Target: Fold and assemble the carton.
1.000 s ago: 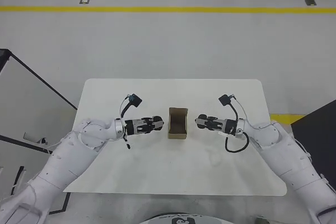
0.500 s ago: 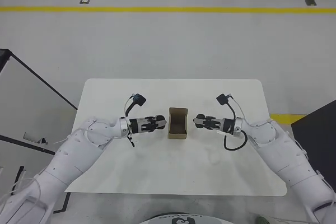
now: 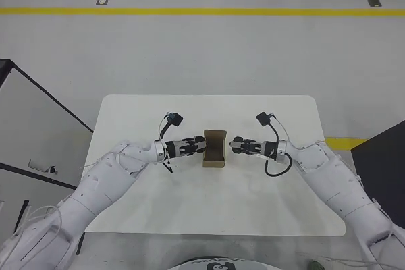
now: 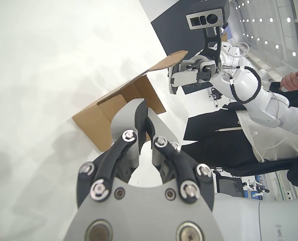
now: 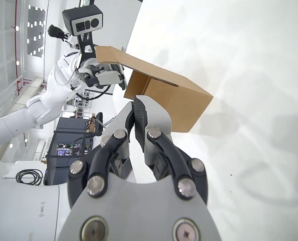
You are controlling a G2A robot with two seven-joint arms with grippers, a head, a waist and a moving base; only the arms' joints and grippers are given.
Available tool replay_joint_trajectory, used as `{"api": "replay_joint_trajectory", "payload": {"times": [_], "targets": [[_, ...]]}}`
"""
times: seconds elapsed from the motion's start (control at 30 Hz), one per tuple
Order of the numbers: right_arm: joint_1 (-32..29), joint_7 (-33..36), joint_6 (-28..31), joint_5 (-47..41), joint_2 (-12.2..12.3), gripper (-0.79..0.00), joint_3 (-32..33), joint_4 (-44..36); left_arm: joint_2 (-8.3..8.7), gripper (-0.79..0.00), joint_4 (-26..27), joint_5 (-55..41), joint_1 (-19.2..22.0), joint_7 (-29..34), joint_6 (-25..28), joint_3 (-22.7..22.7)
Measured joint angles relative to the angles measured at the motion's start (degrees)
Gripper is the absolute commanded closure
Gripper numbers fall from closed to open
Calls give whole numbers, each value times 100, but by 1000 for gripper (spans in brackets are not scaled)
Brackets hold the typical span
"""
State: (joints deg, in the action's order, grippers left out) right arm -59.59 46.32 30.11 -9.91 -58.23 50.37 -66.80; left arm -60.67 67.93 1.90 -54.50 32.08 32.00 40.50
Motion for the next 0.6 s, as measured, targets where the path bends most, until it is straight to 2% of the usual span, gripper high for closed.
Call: {"api": "replay_joint_trajectory", "payload": {"times": [0.6], "targets": [[446,66,256,-99,-308,0,-333,667,-423,0,-745,140,329,5,-61,-348]]}}
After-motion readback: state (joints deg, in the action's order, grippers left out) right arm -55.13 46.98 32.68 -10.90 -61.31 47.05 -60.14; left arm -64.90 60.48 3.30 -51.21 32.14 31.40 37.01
